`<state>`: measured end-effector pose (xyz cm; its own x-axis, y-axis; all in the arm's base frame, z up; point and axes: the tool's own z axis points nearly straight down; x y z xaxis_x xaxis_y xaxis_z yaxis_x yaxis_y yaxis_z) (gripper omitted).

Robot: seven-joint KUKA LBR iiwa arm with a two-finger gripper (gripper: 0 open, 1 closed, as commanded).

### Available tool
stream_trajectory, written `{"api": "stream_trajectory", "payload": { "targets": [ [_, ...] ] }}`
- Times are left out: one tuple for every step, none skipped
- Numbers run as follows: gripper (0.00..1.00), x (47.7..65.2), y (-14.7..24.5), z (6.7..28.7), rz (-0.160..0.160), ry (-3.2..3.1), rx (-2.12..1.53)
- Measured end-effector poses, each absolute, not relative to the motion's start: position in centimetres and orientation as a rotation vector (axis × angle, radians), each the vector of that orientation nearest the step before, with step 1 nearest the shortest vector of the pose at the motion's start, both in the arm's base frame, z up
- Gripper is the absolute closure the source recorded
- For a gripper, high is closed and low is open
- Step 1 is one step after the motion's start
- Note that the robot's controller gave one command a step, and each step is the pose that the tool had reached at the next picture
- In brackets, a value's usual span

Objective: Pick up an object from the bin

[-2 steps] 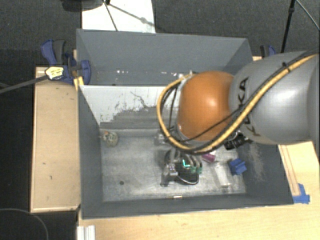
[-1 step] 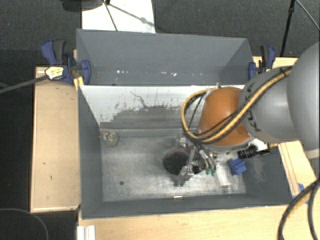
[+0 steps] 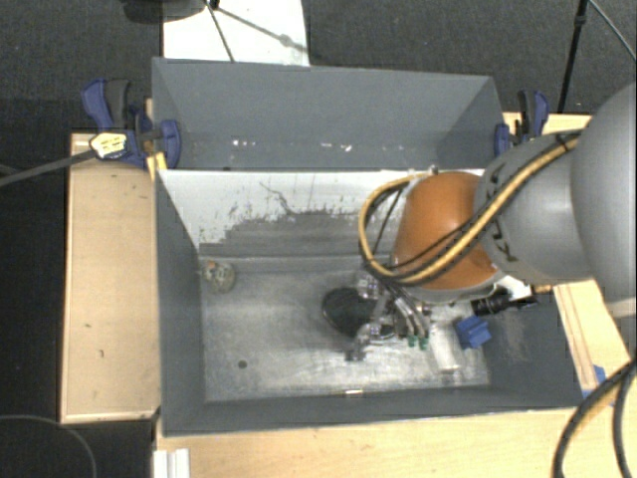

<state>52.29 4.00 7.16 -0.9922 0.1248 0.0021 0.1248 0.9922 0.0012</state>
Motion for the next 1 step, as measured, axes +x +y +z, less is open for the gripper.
{"api": "stream_trajectory", "payload": {
  "targets": [
    [1.0,53.31,4.61,21.96,-0.001,-3.151,-0.046]
  ]
}}
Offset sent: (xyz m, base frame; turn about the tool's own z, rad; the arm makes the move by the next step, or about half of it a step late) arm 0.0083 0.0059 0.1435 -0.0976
